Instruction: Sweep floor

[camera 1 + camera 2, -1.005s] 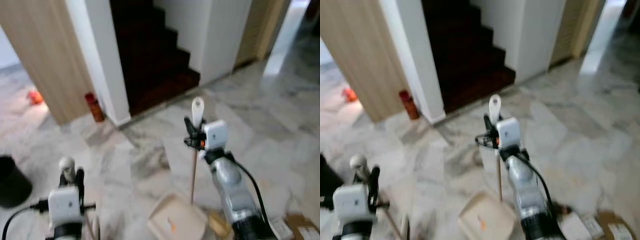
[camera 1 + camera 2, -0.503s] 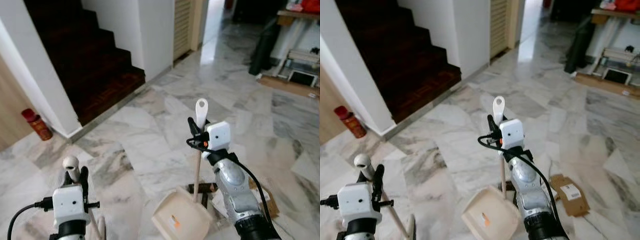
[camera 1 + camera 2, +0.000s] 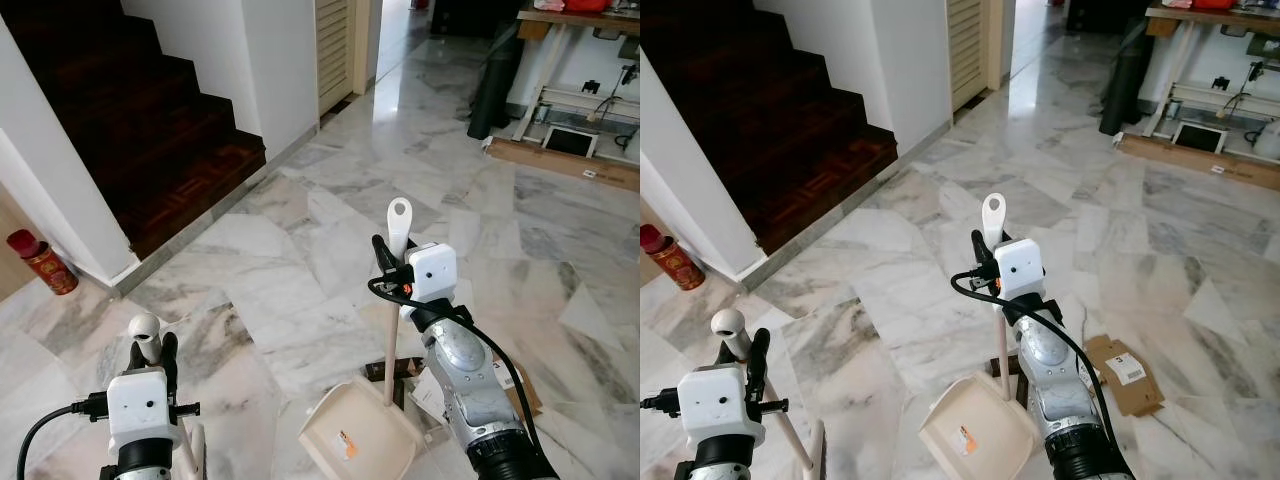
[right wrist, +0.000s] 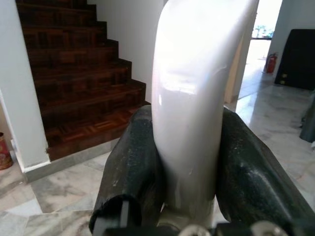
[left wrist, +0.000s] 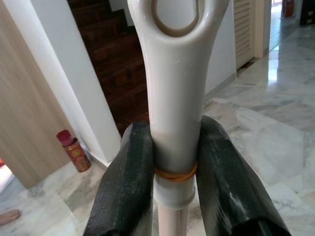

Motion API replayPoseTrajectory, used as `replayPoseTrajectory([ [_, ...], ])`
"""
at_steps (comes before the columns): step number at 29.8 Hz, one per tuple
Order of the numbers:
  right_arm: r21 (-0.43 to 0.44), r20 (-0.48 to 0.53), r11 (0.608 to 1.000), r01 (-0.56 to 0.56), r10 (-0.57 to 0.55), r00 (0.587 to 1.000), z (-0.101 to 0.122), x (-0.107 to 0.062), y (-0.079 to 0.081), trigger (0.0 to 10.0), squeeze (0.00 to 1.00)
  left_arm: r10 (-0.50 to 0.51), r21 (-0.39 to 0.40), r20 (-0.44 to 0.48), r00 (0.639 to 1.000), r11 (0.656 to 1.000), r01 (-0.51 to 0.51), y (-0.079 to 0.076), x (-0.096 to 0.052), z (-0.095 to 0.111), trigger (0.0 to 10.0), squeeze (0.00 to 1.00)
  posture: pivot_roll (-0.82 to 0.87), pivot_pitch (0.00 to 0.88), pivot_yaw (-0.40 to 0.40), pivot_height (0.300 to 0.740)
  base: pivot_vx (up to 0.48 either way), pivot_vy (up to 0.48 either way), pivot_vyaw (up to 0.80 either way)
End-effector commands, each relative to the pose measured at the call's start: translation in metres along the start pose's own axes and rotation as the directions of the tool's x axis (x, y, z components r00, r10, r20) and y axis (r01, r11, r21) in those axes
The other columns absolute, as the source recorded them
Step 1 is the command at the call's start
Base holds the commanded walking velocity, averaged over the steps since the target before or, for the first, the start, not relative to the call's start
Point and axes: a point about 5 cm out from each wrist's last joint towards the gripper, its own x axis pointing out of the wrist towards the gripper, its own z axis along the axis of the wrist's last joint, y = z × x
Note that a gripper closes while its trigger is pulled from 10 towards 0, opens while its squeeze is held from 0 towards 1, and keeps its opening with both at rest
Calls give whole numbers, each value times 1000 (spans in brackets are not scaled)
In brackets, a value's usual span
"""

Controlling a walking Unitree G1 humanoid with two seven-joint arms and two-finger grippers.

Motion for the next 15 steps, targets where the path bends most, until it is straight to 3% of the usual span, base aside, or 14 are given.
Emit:
replayPoseTrajectory([
  [1,-2,32,1000,-4,4,999,6,2,1,10000,0,19,7,36,999,1000,-20,4,1,4,10000,0,-74,0,69,740,0,0,-738],
  [5,-22,26,1000,-19,19,999,4,-1,2,10000,0,33,12,38,999,999,-33,5,2,4,10000,0,-76,0,66,740,0,0,-741],
  [10,-53,-14,999,-11,10,1000,-4,-23,-5,10000,0,59,29,42,997,998,-60,11,2,3,10000,0,-97,0,81,740,0,0,-738],
  [15,-56,-35,998,1,-3,999,-9,-30,-8,10000,0,55,31,43,998,998,-57,11,3,2,10000,0,-111,0,89,740,0,0,-738],
])
